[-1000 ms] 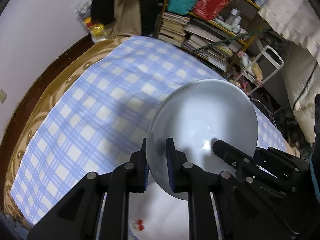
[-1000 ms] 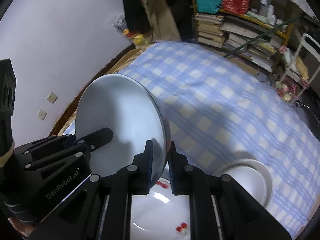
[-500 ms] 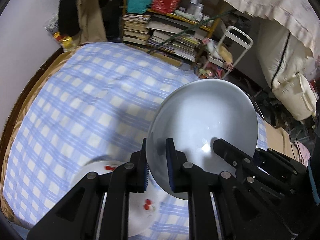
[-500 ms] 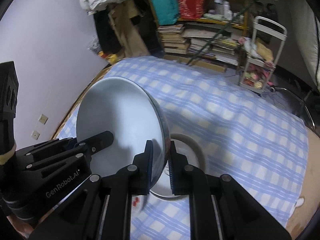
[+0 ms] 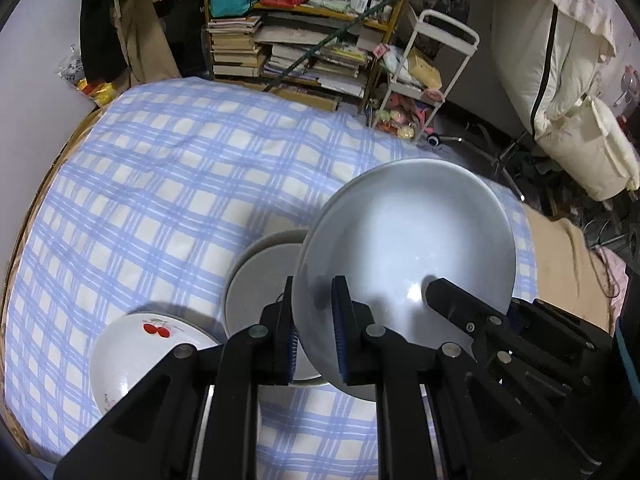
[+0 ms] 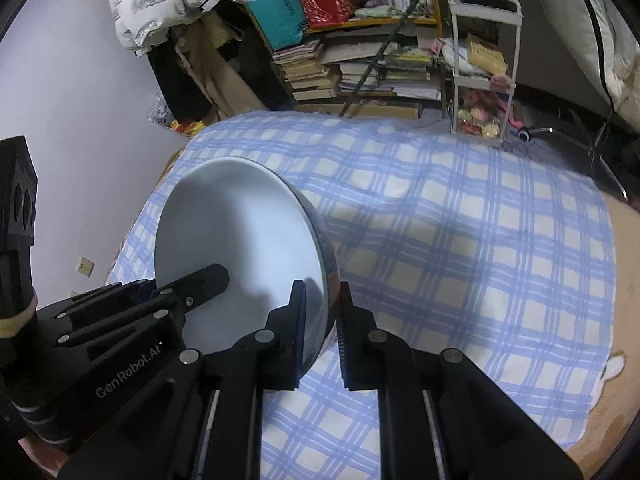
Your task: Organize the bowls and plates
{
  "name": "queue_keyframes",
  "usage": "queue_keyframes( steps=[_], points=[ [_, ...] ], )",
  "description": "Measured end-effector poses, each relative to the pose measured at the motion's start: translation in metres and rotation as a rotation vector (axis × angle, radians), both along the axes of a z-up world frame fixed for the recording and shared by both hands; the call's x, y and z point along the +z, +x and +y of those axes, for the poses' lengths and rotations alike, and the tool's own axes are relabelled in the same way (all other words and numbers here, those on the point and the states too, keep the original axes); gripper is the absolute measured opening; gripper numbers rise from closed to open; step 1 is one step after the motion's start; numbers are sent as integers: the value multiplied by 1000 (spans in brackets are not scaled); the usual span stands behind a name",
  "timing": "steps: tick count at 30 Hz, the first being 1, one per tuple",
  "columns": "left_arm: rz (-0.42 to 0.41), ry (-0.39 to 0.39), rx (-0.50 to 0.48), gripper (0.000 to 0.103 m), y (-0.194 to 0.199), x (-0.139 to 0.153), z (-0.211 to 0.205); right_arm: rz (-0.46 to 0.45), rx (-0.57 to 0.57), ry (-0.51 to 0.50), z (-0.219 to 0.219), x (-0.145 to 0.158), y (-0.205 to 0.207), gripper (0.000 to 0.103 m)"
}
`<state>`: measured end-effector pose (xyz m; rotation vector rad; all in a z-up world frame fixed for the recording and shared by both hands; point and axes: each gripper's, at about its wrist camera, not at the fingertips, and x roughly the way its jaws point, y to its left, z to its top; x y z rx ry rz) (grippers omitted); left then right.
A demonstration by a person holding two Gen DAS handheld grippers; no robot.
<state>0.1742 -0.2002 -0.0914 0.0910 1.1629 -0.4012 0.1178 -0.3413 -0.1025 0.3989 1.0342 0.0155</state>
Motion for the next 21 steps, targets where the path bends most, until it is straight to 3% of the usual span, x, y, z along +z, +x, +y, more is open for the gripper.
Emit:
queue_keyframes(
  steps=[10, 21],
  points=[
    [13, 69, 26, 15, 6, -19, 9, 42, 51, 31, 14, -32, 12, 16],
    [55, 72, 86, 15, 9, -42, 38, 72, 108, -2, 41, -48, 20, 16]
  ],
)
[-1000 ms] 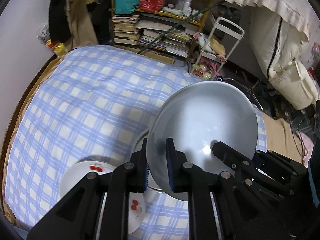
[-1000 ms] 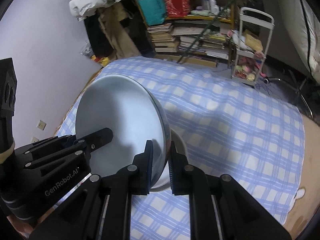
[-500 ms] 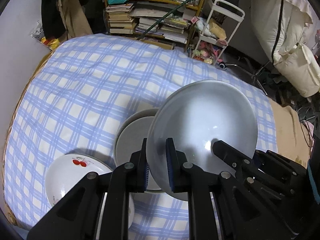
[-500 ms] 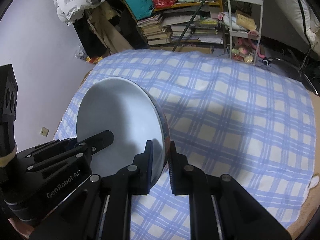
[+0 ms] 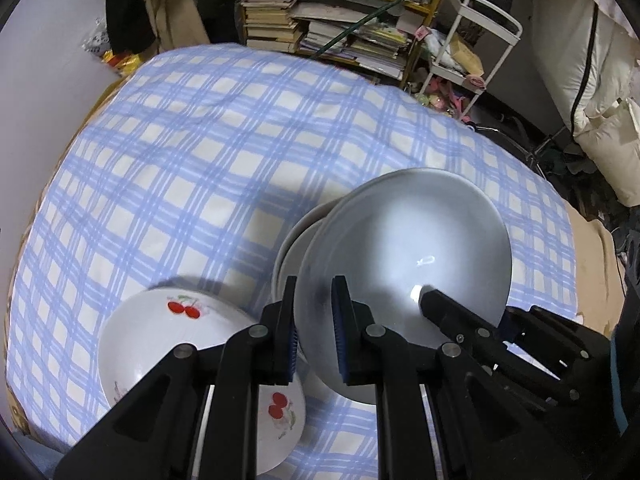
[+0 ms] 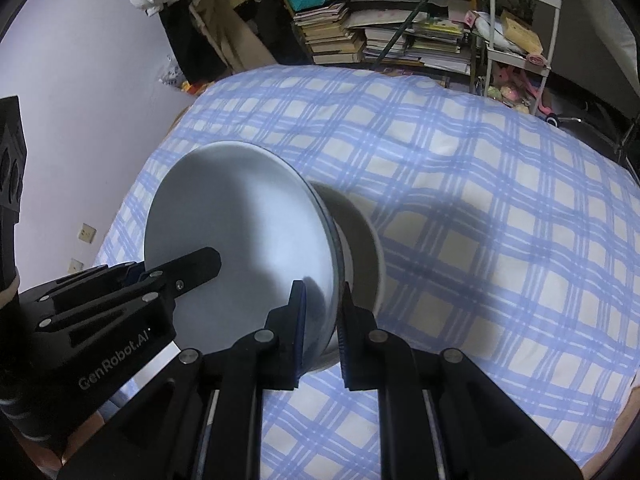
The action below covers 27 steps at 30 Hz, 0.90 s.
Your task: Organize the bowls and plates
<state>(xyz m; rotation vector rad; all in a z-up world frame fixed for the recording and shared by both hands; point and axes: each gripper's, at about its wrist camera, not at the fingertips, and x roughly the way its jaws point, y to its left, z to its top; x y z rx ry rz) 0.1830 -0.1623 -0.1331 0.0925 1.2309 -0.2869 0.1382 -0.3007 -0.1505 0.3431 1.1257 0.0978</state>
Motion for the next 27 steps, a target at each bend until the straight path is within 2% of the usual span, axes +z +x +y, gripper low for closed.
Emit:
queue_keyframes(
  steps=[6, 12, 16, 27],
  points=[
    [37, -33, 24, 15, -3, -13, 12, -25, 3, -73, 12, -1, 1, 16],
    [39, -10, 14, 15, -9, -22, 14, -4, 25, -107, 18, -8, 3, 16],
    [51, -14, 20, 15, -10, -28, 17, -27, 37, -160, 23, -9, 4, 15],
    [39, -17, 26, 14, -8, -25, 22, -44, 77, -241, 31, -14, 8, 15]
  ],
)
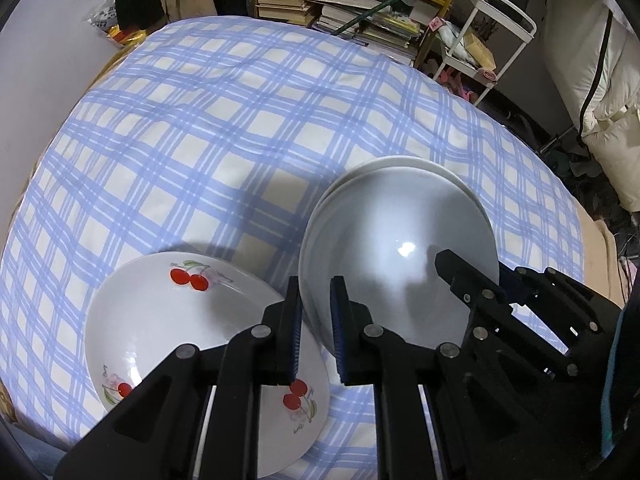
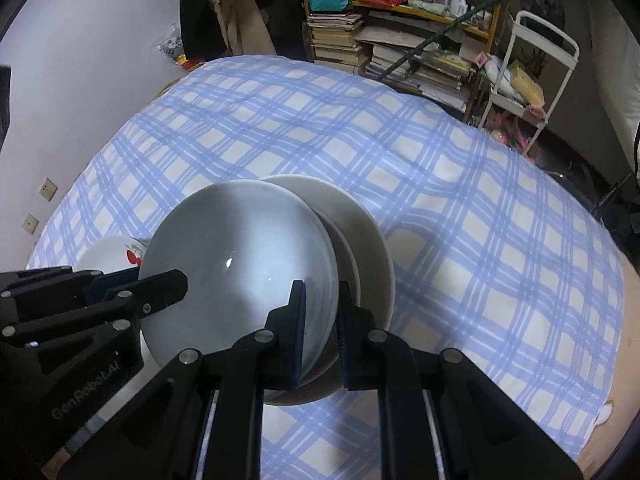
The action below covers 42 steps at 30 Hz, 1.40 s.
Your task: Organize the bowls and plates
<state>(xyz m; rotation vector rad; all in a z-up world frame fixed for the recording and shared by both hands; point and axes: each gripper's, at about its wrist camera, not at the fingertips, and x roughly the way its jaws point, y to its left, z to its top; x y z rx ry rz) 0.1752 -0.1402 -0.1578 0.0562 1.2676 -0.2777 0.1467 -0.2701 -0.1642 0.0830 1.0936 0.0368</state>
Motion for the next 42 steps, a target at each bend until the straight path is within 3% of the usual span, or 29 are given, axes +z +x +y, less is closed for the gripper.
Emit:
queue_keyframes(
  steps=[9, 32, 42],
  points=[
    [-17, 16, -2, 14, 0, 2, 0, -21, 24, -50, 6, 1, 0, 16],
    [-11, -3, -1, 14, 6, 5, 2, -18, 11, -11, 6, 4, 3, 16],
    [-33, 6, -10, 14, 4, 11, 3, -48, 26, -61, 8, 11, -2, 16]
  ],
)
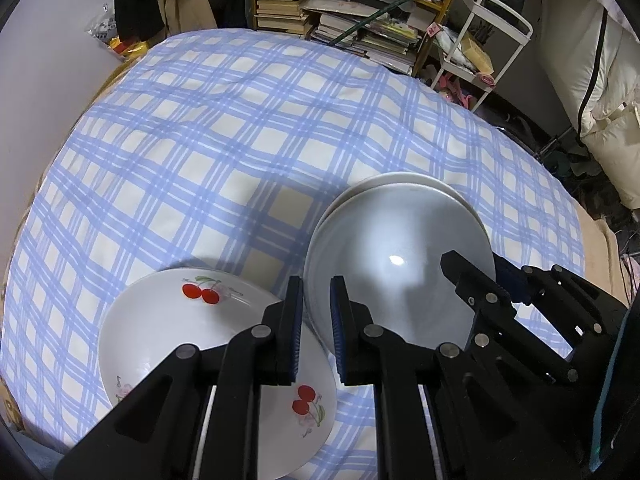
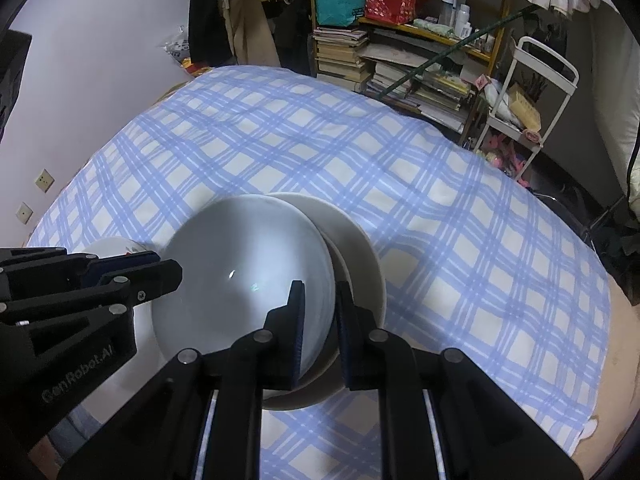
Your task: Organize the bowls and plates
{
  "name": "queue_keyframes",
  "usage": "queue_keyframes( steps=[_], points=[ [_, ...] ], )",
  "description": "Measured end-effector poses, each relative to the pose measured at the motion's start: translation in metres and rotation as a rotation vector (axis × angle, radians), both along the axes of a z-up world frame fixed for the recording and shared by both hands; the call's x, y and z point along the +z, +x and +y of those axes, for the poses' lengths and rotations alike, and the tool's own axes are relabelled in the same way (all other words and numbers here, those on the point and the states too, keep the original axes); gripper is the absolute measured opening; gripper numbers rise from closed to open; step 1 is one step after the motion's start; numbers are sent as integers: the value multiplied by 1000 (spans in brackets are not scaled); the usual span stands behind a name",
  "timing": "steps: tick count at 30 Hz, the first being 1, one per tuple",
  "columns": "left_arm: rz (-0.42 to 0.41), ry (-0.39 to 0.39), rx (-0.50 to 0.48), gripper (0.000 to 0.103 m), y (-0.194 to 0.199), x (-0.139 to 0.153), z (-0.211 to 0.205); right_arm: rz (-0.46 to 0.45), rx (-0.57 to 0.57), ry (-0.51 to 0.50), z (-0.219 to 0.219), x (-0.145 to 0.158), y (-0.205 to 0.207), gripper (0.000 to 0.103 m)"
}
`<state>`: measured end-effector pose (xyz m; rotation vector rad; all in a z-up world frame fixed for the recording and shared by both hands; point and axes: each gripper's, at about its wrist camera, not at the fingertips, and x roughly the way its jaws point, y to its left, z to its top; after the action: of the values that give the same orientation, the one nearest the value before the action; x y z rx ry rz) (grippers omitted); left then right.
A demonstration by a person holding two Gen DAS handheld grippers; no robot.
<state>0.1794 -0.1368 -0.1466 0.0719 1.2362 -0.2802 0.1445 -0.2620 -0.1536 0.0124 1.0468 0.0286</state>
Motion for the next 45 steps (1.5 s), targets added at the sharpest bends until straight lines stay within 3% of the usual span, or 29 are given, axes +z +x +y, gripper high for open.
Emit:
queue_keyframes(
  steps=[3, 5, 7, 11, 14, 17, 19, 21, 24, 28, 35, 45],
  points=[
    [-4, 4, 1, 14, 1, 3, 1, 0, 1, 1, 0, 2, -1, 18],
    [-11, 8, 2, 14, 1, 6, 2, -12, -1, -6, -1, 5, -3, 28],
    [-30, 26, -1, 15, 1, 9, 2, -50, -3, -12, 0, 11, -6, 44],
    [-71, 83, 5, 19, 4, 14, 6, -68, 5, -4, -2, 18, -7, 48],
    [-62, 91, 16, 22, 8, 13, 13, -57, -22, 4, -9, 19, -7, 63],
    [-62, 110, 27, 33, 12, 11, 19, -51, -38, 16, -17, 20, -7, 68],
    [-70, 117, 27, 46, 13, 11, 23, -44, -49, 17, -22, 21, -7, 85],
    [-80, 123, 25, 51, 16, 10, 24, -54, -66, 13, -27, 23, -8, 92],
    [-73, 127, 15, 52, 19, 9, 24, -59, -79, 23, -36, 24, -7, 96],
    [-77, 131, 4, 67, 23, 8, 23, -56, -116, 43, -50, 22, -8, 99],
    [-32, 103, -3, 67, 29, -2, 22, -8, -186, 79, -68, 13, -8, 99],
    [36, 85, -8, 67, 32, -20, 22, 72, -229, 47, -77, -1, -7, 99]
  ],
)
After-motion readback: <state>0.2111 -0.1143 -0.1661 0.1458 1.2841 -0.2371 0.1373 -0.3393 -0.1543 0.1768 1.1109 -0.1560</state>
